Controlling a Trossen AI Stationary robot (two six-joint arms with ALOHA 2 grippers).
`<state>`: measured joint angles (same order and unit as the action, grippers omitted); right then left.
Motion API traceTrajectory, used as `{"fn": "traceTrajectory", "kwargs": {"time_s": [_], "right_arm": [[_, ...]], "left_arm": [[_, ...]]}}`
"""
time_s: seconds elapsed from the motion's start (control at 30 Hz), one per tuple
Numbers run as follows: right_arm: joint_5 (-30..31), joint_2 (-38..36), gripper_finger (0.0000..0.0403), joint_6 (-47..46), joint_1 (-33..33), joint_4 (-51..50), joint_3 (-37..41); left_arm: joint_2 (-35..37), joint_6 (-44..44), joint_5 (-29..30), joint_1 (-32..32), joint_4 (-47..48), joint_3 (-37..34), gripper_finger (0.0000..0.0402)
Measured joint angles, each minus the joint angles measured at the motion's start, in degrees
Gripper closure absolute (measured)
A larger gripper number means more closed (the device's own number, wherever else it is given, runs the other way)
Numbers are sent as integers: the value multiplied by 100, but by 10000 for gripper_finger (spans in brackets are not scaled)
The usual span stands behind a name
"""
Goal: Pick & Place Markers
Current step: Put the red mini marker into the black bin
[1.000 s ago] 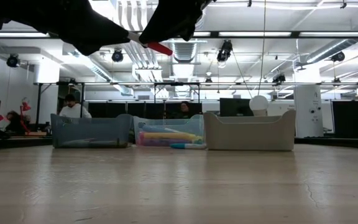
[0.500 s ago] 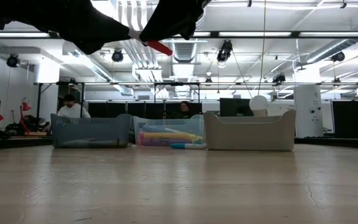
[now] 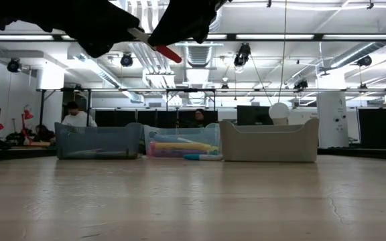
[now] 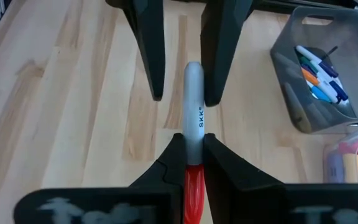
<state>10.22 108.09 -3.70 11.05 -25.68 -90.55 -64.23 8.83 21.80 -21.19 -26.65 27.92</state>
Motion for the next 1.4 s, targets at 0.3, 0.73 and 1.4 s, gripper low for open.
{"fn": "traceTrajectory", "kwargs": {"time_s": [0.3, 0.73, 1.4], "right_arm": [[-1, 0, 378, 30, 0, 60, -2], [2, 0, 378, -6, 0, 58, -2], [49, -26, 202, -90, 9, -440, -115]], "left_arm": [[-2, 90, 4, 83, 123, 0, 292], [-2, 145, 20, 89, 124, -7, 379], [291, 836, 2043, 98, 1530, -7, 379]]}}
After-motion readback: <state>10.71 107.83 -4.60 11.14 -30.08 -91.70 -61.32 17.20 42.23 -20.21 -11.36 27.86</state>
